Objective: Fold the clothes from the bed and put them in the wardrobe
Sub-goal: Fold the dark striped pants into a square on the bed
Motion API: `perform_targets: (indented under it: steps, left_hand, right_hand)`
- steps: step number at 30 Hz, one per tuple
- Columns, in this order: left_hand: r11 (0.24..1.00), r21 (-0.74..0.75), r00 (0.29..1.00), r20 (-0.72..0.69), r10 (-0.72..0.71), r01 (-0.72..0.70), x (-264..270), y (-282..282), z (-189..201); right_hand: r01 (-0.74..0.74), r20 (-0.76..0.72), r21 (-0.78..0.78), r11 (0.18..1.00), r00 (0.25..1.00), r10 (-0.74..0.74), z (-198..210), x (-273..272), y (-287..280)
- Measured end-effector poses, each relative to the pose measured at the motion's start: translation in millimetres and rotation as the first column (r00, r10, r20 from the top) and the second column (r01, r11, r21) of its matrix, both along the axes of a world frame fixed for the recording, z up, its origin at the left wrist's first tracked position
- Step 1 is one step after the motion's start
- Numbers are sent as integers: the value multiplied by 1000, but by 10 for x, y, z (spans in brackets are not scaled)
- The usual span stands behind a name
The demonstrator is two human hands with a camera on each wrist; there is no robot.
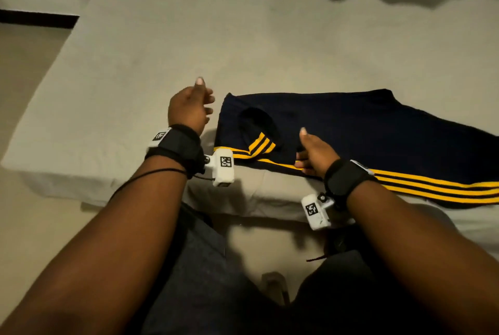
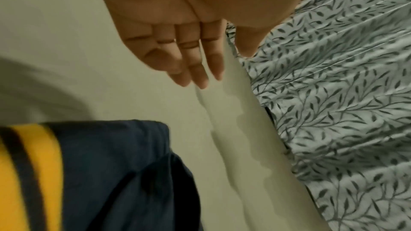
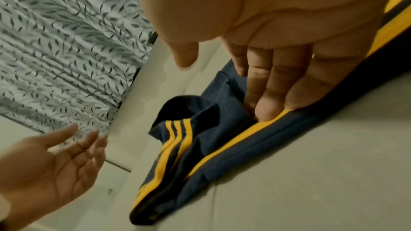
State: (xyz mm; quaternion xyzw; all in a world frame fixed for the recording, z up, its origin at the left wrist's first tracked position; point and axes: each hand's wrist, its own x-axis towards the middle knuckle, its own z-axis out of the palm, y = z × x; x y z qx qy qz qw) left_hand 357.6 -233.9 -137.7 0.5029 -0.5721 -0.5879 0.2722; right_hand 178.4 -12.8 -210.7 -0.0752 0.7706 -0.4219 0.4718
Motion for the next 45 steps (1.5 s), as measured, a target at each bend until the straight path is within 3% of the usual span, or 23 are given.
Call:
perform_targets:
  steps: [3, 6, 8, 10, 13, 18, 21, 23, 25, 30, 33, 35, 37, 38, 39, 40, 42, 44, 45]
  left_hand:
    - [981, -33, 955, 236, -178, 191, 30, 45, -210]
    - [845, -94, 752, 516, -410, 526, -33, 277, -343]
    - [765, -65, 624, 624, -470, 641, -120, 433, -385]
    - [714, -51, 550, 676, -490, 698, -217, 543, -466]
    - [602, -76, 438, 759, -482, 795, -367, 637, -610]
    - [504, -234, 459, 800, -387, 832, -517, 786, -712]
    - [405, -234, 395, 836, -379, 884, -569, 804, -757]
    - [375, -232, 380, 838, -391, 898, -592, 775, -745]
    - [343, -280, 412, 811, -415, 897, -630, 729, -716]
    - [214, -518, 545, 655, -523, 828, -715, 713, -644]
    - [209, -556, 547, 558, -624, 805, -765, 784, -631]
    - [225, -437, 444, 504, -741, 871, -761, 832, -667]
    - [208, -229, 288, 407, -867, 951, -725, 821, -721]
    - [210, -164, 256, 346, -903, 964, -705, 793, -718]
    - [253, -147, 285, 279, -917, 956, -690, 744, -708]
    - [339, -162, 368, 208, -906, 927, -687, 676, -678]
    - [560, -230, 592, 104, -799, 796, -688, 471, -618]
    - [672, -301, 734, 216, -644, 677, -673, 188, -631]
    - [665, -320, 735, 374, -566, 675, -658, 41, -680]
  right_hand:
    - [-75, -161, 27, 997, 984, 78, -163, -79, -19]
    - [-84, -196, 29, 996, 977, 88, -192, -128, -105]
    - [-76, -227, 39, 996, 970, 83, -250, -178, -170]
    - [-63, -343, 97, 993, 935, 93, -282, -238, -195]
    - [-119, -566, 141, 983, 805, 178, -170, -284, -196]
    - [-455, -692, 98, 885, 608, 389, -57, -295, -311]
    - [-502, -685, 223, 836, 529, 501, -146, -366, -370]
    - [-511, -597, 308, 802, 553, 581, -178, -399, -412]
    - [-534, -505, 322, 782, 601, 619, -225, -452, -470]
    - [-515, -572, 218, 829, 621, 536, -235, -599, -488]
    - [-463, -593, 118, 878, 677, 436, -182, -740, -469]
    - [-457, -568, 104, 883, 701, 430, -201, -831, -445]
    - [-467, -526, 155, 871, 707, 473, -242, -861, -408]
    - [-467, -521, 168, 868, 706, 480, -258, -853, -394]
    - [-460, -530, 165, 873, 705, 472, -266, -839, -388]
    - [-438, -543, 159, 885, 710, 449, -268, -820, -385]
    - [-336, -575, 148, 930, 736, 357, -254, -761, -389]
    - [-180, -548, 178, 968, 798, 249, -226, -699, -406]
    - [-143, -510, 217, 966, 827, 237, -198, -667, -420]
